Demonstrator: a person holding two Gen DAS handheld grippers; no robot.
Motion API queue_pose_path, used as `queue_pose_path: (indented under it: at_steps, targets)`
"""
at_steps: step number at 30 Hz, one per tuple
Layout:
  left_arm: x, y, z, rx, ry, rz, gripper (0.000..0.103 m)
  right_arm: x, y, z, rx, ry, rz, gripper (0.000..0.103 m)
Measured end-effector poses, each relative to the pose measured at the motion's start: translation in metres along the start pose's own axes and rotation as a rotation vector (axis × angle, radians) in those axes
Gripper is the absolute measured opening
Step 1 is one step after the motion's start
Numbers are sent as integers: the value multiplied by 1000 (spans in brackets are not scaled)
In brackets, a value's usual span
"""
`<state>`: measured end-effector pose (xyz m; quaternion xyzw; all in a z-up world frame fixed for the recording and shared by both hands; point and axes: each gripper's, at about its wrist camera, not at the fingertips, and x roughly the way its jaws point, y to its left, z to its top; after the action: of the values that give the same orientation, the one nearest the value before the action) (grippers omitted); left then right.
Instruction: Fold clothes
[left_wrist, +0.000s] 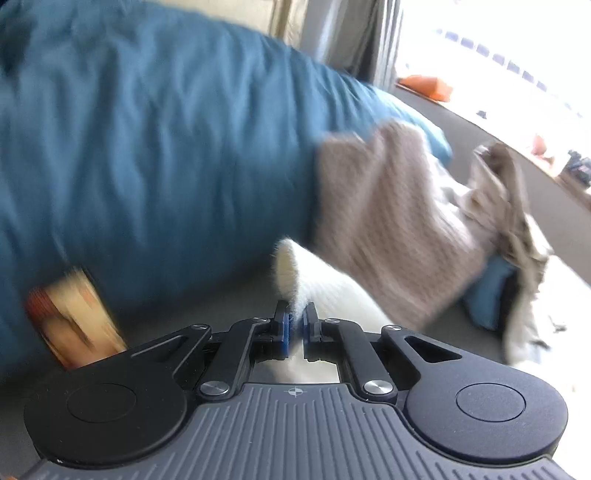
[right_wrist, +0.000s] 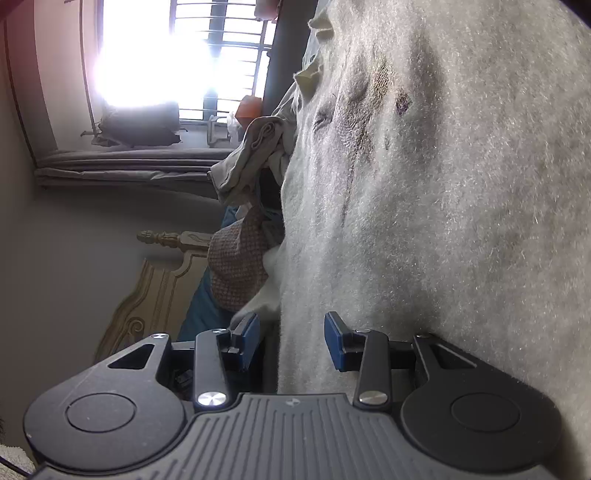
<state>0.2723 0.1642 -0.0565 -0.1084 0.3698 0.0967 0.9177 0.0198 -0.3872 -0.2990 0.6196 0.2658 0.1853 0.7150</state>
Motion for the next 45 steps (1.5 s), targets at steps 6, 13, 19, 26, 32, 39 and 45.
queue_pose_path:
  at_steps: [6, 13, 19, 26, 32, 39, 45]
  targets:
    - [12, 10, 8, 128, 43, 145, 5, 0, -1, 0, 2, 4, 3, 41]
    - [49, 11, -7, 197, 114, 218, 7, -2, -2, -1, 4, 7, 10, 41]
    - [68, 16, -15, 234, 159, 327, 26, -2, -2, -2, 4, 5, 11, 41]
    - [44, 1, -16, 222, 86, 275, 31, -4, -2, -2, 2, 6, 15, 41]
    - [3, -77, -53, 257, 108, -72, 39, -3, -3, -1, 10, 16, 20, 41]
    - [-21, -172, -118, 280, 175, -428, 41, -5, -1, 7, 60, 37, 37, 43]
    - [-14, -227, -174, 245, 281, -542, 42, -56, 30, 37, -6, -67, 7, 54]
